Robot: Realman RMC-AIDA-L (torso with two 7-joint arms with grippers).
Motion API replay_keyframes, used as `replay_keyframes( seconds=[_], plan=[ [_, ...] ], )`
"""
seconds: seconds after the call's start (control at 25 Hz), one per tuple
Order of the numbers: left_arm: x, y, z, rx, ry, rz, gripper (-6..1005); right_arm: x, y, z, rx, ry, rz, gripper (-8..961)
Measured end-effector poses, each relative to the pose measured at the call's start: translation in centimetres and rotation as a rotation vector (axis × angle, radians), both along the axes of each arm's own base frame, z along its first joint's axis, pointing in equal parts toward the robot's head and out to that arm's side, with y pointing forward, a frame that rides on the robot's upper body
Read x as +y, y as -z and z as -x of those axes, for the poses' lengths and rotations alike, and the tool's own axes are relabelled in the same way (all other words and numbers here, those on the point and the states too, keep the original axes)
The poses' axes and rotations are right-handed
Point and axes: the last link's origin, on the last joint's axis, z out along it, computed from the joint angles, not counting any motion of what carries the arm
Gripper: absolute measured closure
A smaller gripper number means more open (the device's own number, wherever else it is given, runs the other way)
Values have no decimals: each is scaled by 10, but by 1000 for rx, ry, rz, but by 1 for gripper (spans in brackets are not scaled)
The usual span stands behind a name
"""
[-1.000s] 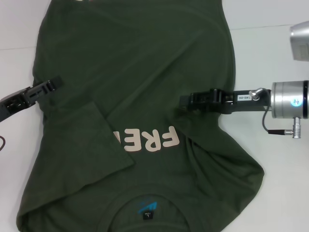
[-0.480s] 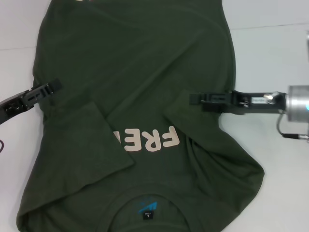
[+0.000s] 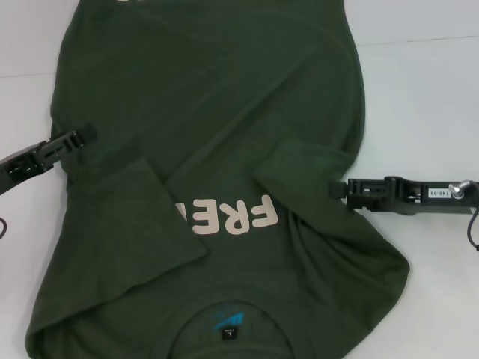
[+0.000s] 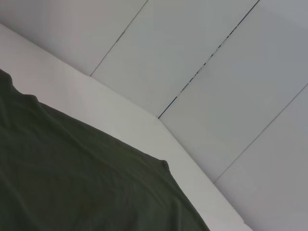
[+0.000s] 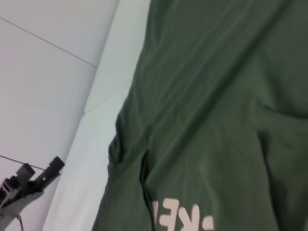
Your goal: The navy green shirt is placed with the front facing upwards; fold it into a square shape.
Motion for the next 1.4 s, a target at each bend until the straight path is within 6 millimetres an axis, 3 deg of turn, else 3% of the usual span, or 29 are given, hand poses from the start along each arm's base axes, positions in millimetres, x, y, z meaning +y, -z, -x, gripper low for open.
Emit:
replay_keyframes(
  seconds=[0.48, 1.12, 1.4],
  plan=[
    [-1, 3, -1, -7, 0, 6, 111, -23, -10, -21, 6, 52, 0, 125],
    [-3, 7, -1, -20, -1, 15, 110, -19, 3, -20, -12, 63, -5, 133],
    [-2, 6, -1, -20, -1, 7, 111, -18, 8, -16, -9, 49, 2, 339]
  ],
)
